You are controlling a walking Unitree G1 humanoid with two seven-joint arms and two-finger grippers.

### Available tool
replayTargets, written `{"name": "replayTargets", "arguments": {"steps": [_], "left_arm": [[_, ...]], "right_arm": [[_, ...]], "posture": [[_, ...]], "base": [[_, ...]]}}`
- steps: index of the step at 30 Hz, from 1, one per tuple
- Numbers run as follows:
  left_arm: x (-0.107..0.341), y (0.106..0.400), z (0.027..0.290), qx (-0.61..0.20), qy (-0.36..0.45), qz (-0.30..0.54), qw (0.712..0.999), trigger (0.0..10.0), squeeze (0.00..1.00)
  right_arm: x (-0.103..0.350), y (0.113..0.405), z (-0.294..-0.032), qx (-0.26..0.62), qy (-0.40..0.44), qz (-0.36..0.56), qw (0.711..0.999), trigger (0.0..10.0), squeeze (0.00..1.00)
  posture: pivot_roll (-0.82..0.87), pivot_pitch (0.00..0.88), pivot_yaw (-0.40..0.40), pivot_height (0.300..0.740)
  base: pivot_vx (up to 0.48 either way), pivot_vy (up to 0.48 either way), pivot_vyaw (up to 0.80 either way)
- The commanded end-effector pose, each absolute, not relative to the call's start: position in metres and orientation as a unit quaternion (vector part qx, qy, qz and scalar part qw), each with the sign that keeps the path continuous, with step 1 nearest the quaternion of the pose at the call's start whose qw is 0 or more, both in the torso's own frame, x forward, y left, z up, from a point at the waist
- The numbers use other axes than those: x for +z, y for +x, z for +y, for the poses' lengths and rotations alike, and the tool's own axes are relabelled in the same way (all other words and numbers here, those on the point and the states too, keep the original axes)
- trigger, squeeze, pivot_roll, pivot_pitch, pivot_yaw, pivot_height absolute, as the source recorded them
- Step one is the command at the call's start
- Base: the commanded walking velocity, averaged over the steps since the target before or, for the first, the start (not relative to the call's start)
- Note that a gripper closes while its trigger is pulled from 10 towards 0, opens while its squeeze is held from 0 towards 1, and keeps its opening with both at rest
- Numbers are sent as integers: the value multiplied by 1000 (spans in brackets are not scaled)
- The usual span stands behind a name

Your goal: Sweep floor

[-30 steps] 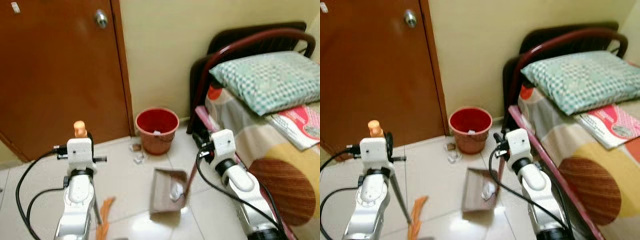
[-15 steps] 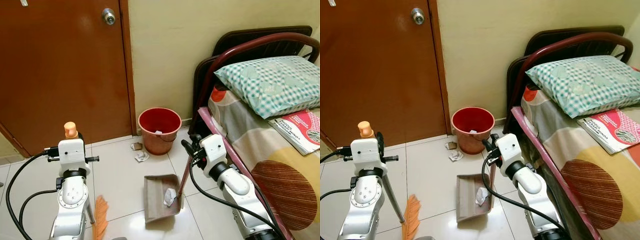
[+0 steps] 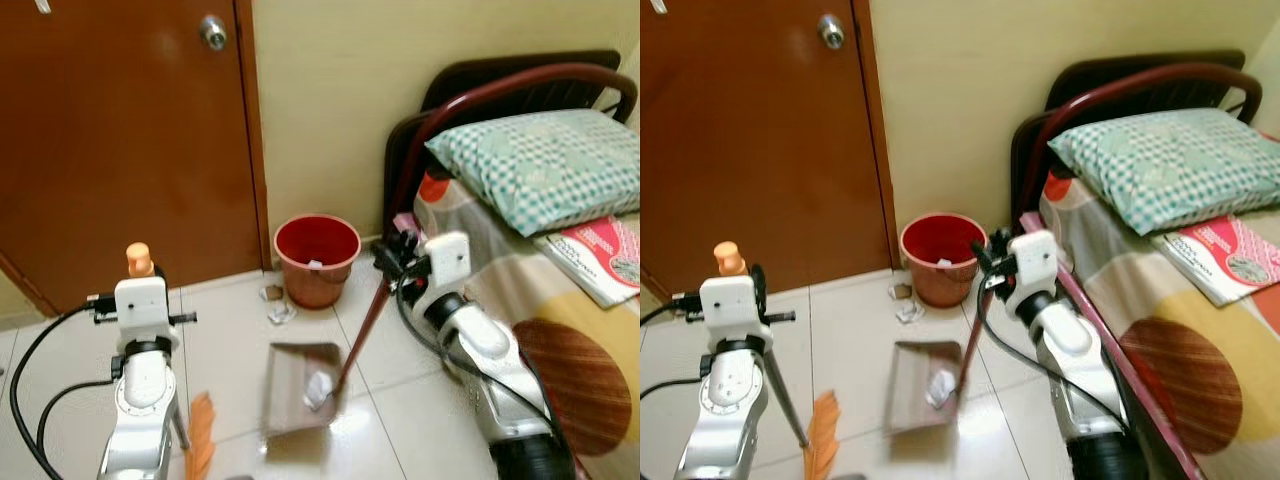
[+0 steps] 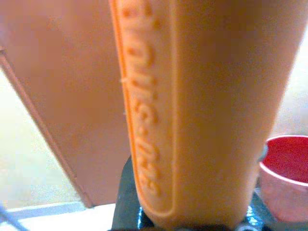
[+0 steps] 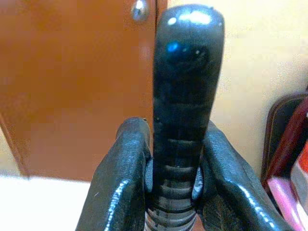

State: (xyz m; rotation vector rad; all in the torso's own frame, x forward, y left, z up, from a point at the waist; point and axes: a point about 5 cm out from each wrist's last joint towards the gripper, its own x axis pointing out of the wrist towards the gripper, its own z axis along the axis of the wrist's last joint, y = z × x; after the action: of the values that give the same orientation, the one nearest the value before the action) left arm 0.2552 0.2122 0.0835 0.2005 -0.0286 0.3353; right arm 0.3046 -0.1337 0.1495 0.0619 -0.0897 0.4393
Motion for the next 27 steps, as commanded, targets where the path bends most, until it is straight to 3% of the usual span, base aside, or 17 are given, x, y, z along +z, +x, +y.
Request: {"name": "replayTargets", "arguments": {"steps": [1, 7, 15, 19, 27], "left_arm": [[79, 254, 219, 179, 112, 1, 977, 10000, 0], [76, 253, 213, 169, 104, 6, 980, 10000, 0], [76, 254, 205, 155, 89, 1, 984, 10000, 0], [78, 255, 205, 153, 83, -4, 985, 10000, 0], [80, 255, 203, 150, 83, -9, 985, 10000, 0]], "right_arm": [[175, 311, -139, 204, 50, -88, 974, 10000, 0], [215, 330, -145, 187, 82, -133, 970, 10000, 0], [280, 349, -151, 127, 25, -253, 959, 10000, 0], [305, 352, -135, 123, -51, -313, 940, 10000, 0], [294, 362, -99, 144, -147, -350, 914, 10000, 0]], "posture": [[2, 8, -24, 740], [-1, 10, -28, 740], [2, 17, -32, 740], [7, 21, -32, 740], [29, 30, -31, 740]], "base": [[0, 0, 0], [0, 0, 0], [0, 0, 0], [0, 0, 0], [0, 0, 0]]}}
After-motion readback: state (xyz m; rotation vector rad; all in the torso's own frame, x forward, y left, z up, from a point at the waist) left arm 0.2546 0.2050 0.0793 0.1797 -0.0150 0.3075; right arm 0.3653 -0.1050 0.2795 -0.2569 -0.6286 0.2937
